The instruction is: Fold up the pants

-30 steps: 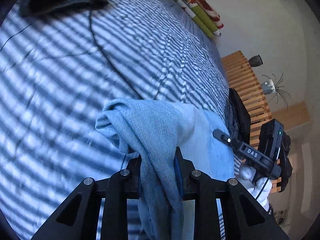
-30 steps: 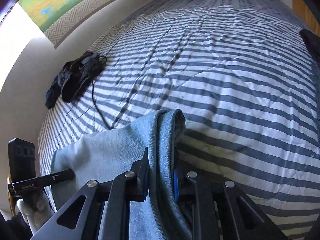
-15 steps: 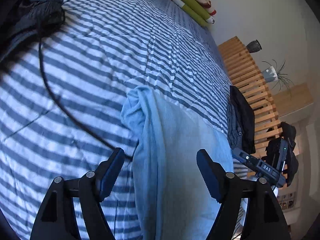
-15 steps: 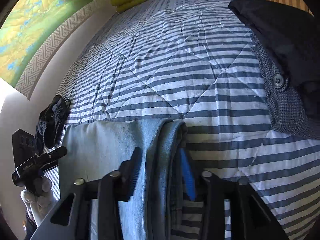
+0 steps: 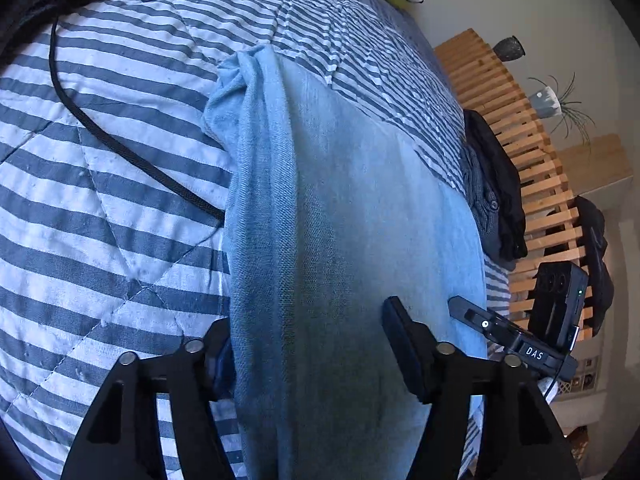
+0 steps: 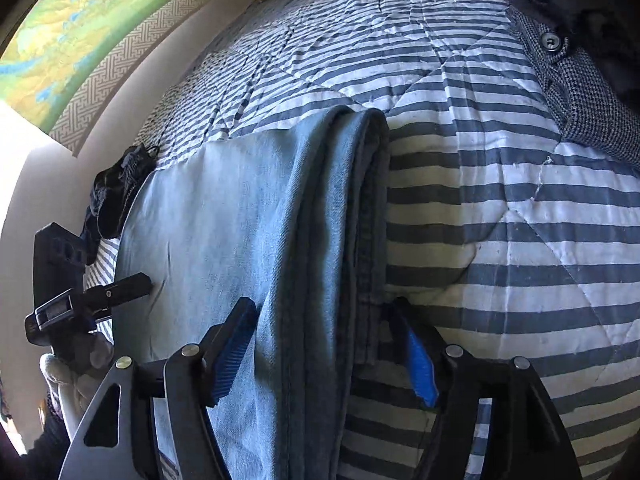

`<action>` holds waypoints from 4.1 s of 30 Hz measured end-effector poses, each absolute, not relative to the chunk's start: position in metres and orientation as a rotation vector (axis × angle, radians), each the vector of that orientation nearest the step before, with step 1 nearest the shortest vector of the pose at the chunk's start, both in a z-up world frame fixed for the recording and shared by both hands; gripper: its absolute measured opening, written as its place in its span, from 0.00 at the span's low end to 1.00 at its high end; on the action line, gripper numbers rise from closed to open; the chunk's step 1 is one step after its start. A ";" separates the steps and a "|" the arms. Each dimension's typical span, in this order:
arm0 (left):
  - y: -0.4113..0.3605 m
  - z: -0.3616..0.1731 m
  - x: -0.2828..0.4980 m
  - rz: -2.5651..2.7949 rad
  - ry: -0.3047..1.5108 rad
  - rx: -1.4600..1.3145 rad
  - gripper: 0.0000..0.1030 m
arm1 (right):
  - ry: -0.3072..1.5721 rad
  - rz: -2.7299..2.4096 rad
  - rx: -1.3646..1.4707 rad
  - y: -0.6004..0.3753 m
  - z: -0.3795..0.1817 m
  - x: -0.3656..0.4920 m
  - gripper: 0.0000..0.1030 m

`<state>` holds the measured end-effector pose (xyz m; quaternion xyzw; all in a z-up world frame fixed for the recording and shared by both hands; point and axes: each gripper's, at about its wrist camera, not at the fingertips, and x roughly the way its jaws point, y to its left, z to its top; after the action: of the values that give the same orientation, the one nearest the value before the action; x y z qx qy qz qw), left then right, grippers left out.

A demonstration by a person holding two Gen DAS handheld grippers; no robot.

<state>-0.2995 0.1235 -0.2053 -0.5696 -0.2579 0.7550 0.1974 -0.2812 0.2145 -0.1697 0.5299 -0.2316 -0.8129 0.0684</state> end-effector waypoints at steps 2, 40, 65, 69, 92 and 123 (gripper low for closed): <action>0.130 -0.206 -0.300 2.124 -0.697 -1.591 0.56 | -0.667 -2.459 1.597 0.202 -0.169 -0.286 0.61; 0.425 0.025 -0.352 2.070 -0.355 -1.014 0.24 | -0.402 -3.280 1.053 0.340 0.068 -0.191 0.21; 0.555 -0.099 -0.570 2.077 -0.430 -1.285 0.58 | -0.247 -3.465 1.671 0.536 -0.058 -0.347 0.43; 0.538 -0.081 -0.550 2.100 -0.398 -1.161 0.59 | -0.260 -3.620 1.579 0.540 -0.043 -0.324 0.47; 0.478 -0.114 -0.404 2.043 -0.183 -1.337 0.58 | -0.398 -3.436 1.853 0.471 -0.069 -0.235 0.59; 0.171 0.020 -0.015 2.429 -0.055 -0.995 0.71 | -0.507 -3.339 1.340 0.065 0.008 -0.011 0.61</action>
<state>-0.0147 0.1706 0.0202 -0.3665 -0.0202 0.8945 0.2552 -0.0112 0.0649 0.0077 0.3576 -0.1354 -0.8913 -0.2435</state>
